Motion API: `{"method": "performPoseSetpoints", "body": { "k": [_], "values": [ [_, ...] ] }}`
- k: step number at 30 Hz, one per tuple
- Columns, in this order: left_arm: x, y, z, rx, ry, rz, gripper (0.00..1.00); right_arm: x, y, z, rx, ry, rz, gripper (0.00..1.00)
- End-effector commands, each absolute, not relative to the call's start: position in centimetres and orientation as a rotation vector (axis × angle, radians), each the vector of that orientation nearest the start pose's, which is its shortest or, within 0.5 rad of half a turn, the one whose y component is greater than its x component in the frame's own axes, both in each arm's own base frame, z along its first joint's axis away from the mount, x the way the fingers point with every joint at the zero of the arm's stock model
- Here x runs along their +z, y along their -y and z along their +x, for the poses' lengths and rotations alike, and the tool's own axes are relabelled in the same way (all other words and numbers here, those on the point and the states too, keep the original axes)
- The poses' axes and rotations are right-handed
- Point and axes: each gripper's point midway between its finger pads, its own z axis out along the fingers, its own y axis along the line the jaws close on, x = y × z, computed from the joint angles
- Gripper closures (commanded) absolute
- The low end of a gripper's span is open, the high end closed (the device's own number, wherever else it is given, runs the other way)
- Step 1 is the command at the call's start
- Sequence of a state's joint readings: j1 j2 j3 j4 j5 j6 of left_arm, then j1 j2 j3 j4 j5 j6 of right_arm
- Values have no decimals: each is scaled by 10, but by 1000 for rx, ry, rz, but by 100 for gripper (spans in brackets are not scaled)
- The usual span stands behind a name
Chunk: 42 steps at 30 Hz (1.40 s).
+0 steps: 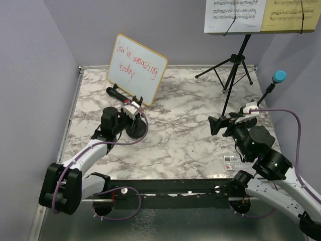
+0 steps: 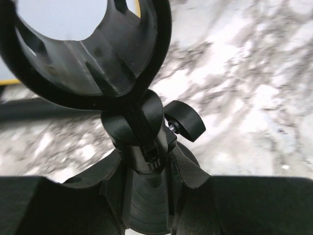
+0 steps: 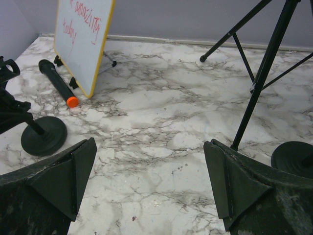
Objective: Pack up the instrument practice props
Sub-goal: Move the microphone stand to the center of the board.
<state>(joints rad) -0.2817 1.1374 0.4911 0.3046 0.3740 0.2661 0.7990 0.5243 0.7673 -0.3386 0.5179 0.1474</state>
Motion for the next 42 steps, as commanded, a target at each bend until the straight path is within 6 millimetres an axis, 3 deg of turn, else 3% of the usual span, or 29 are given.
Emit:
{"method": "performPoseSetpoints", "body": {
  "k": [1,4,10,17,23,27,31,35,42],
  "values": [
    [166,80,360,-90,-1750,509,100,299,-114,225,283,-1648,-149,0],
    [176,33,381,16,-1766,341,100,299,-114,225,284,-1648,-150,0],
    [198,-40,421,160,-1716,111,100,300,-112,224,283,-1637,-148,0],
    [208,-101,476,197,-1633,-27,100,300,-111,225,272,-1630,-148,0],
    [188,-117,525,105,-1647,-105,100,298,-109,227,251,-1624,-152,0],
    [175,-134,531,159,-1667,-154,100,296,-108,229,231,-1628,-156,0],
    [173,-137,528,185,-1676,-140,79,296,-107,231,212,-1629,-151,0],
    [181,-138,520,213,-1669,-129,48,294,-107,232,204,-1636,-152,0],
    [200,-139,491,254,-1685,-158,29,295,-110,232,233,-1636,-142,0]
  ]
}}
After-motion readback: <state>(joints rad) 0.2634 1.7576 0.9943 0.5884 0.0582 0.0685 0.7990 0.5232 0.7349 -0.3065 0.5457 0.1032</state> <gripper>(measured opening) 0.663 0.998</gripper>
